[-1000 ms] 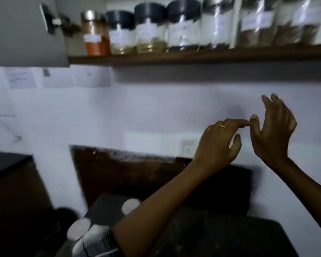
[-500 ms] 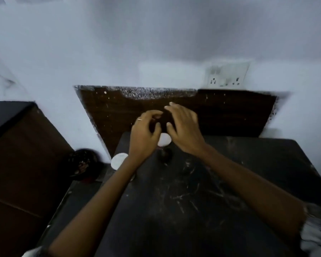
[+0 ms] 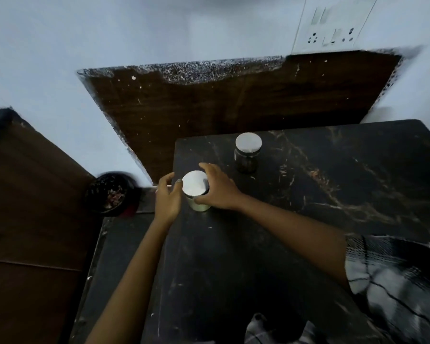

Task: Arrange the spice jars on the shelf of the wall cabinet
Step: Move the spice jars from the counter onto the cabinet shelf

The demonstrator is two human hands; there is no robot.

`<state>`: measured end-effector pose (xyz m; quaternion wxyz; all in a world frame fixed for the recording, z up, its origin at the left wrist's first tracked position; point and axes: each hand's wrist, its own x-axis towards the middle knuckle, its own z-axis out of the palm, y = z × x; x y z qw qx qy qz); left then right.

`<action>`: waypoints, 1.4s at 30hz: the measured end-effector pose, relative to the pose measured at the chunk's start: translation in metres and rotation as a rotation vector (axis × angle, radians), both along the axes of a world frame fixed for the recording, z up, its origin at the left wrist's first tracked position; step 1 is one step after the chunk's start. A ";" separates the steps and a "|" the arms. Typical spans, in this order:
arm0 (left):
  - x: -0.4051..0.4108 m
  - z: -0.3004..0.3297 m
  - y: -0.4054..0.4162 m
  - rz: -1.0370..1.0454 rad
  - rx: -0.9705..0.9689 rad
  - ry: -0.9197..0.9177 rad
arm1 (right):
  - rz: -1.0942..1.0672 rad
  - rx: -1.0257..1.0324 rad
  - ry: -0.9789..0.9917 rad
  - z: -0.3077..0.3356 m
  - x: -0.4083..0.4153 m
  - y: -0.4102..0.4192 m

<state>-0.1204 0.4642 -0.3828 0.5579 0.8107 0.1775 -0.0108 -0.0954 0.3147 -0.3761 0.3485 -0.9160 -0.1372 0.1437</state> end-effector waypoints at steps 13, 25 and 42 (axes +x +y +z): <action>-0.003 -0.041 -0.011 0.037 -0.111 0.090 | -0.035 -0.085 0.021 -0.026 0.019 0.025; -0.020 -0.024 -0.133 -0.116 -0.189 0.025 | -0.069 -0.238 0.035 0.002 0.010 -0.112; -0.048 0.048 -0.373 -0.386 -0.197 -0.224 | -0.247 -0.223 -0.344 0.159 -0.028 -0.351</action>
